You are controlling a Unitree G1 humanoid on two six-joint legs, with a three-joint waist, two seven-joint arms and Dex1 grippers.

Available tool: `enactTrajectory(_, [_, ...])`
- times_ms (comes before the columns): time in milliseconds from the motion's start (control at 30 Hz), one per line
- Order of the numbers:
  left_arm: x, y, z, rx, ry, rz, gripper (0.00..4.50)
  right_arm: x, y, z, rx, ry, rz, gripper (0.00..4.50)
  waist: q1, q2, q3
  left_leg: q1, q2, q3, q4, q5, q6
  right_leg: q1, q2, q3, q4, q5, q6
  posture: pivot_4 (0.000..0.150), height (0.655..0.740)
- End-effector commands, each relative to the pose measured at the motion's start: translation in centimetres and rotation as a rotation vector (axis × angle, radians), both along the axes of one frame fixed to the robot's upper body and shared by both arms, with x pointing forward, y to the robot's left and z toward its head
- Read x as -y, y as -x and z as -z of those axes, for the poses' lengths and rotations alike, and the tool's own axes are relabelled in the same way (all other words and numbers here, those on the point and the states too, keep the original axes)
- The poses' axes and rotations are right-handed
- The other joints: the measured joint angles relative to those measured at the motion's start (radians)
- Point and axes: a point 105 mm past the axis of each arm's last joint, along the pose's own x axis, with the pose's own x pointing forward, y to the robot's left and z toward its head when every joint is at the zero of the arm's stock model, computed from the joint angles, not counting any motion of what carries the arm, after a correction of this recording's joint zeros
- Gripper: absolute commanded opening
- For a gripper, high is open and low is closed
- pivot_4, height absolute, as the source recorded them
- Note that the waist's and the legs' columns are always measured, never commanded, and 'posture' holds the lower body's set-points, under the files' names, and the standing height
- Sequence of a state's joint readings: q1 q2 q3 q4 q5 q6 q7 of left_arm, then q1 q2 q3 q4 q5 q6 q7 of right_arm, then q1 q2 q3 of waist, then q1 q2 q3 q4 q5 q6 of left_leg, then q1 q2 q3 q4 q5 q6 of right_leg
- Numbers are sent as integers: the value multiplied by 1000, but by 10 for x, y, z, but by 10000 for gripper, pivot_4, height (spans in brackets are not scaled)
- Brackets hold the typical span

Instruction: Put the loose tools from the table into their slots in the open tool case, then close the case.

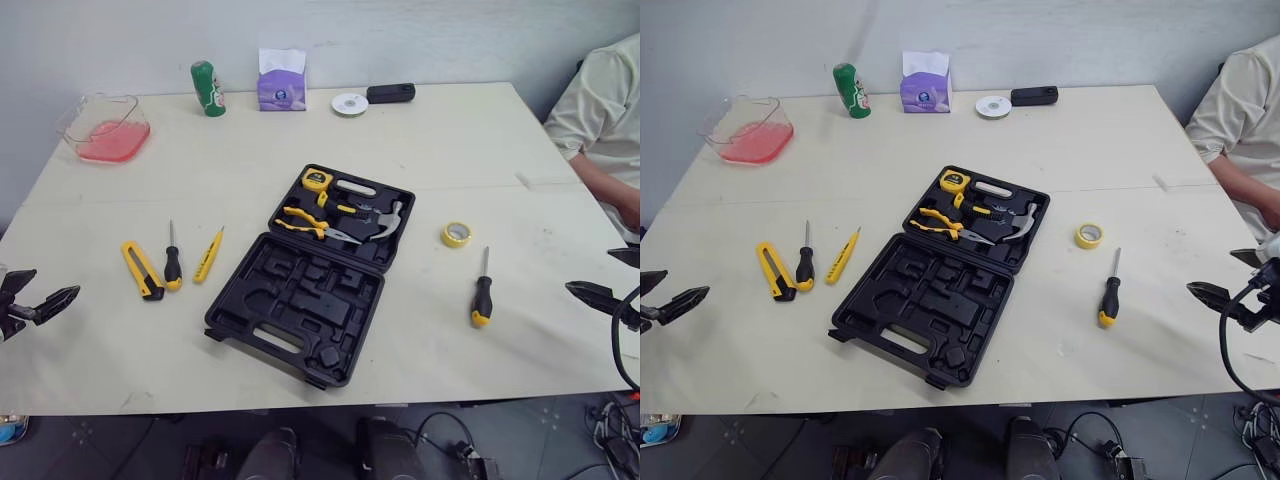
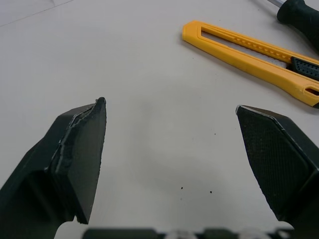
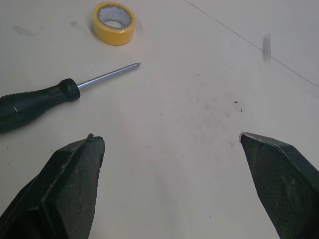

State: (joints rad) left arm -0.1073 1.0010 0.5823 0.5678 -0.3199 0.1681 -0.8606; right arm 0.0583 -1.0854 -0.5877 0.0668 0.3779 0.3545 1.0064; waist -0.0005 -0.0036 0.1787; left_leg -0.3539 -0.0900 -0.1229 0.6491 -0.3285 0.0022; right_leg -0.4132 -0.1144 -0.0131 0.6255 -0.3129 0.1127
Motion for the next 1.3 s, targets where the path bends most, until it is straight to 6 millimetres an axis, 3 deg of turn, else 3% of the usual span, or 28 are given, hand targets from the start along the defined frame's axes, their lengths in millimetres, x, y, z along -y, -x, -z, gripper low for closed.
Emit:
enactTrajectory(33, [-6, 2, -12, 19, -15, -15, 43927, -1, 1, -10, 50, -6, 3, 45000, 0, 0, 0, 0, 0, 0, 0, 0, 0, 0, 0, 0, 0, 0, 0, 1500, 7400])
enactTrajectory(833, [5, -1, -12, 20, 38, 5, 43927, -4, -4, -12, 58, 3, 6, 45000, 0, 0, 0, 0, 0, 0, 0, 0, 0, 0, 0, 0, 0, 0, 0, 1500, 7400])
enactTrajectory(967, [44, -15, -26, 35, 38, 183, 43927, -39, -4, -18, 71, -51, -63, 45000, 1, 0, 0, 0, 0, 0, 0, 0, 0, 0, 0, 1, 1, 0, 0, 1500, 7400])
enactTrajectory(1100, [70, -28, -34, 26, 43, 270, 43927, -64, -4, -17, 65, -75, -96, 45000, 4, 0, 0, 0, 0, 0, 1, 0, 0, 0, 0, 1, 1, 0, 0, 1500, 7400])
enactTrajectory(1133, [83, -35, -38, 29, 39, 316, 43927, -77, -5, -15, 61, -86, -121, 45000, 4, 0, 0, 0, 0, 0, 1, 0, 0, 0, 0, 1, 1, 0, 0, 1500, 7400])
enactTrajectory(1200, [135, -62, -43, 28, 3, 511, 43927, -122, -10, -1, 54, -130, -197, 45000, 14, -3, -2, 0, 0, 0, 2, 0, 0, 1, 0, 0, 1, 0, 0, 1500, 7400])
enactTrajectory(1233, [153, -72, -44, 24, -19, 569, 41552, -139, -11, 4, 46, -147, -223, 42569, 22, -4, -2, 0, 1, -1, 4, 0, -1, 1, 1, -1, 2, 0, 0, 1500, 7400])
enactTrajectory(1300, [168, -83, -40, 18, -34, 615, 35379, -150, -15, 11, 37, -158, -217, 36586, 26, -4, -2, -1, 0, -2, 7, 0, -2, 1, 1, -2, 4, 1, 1, 1500, 7400])
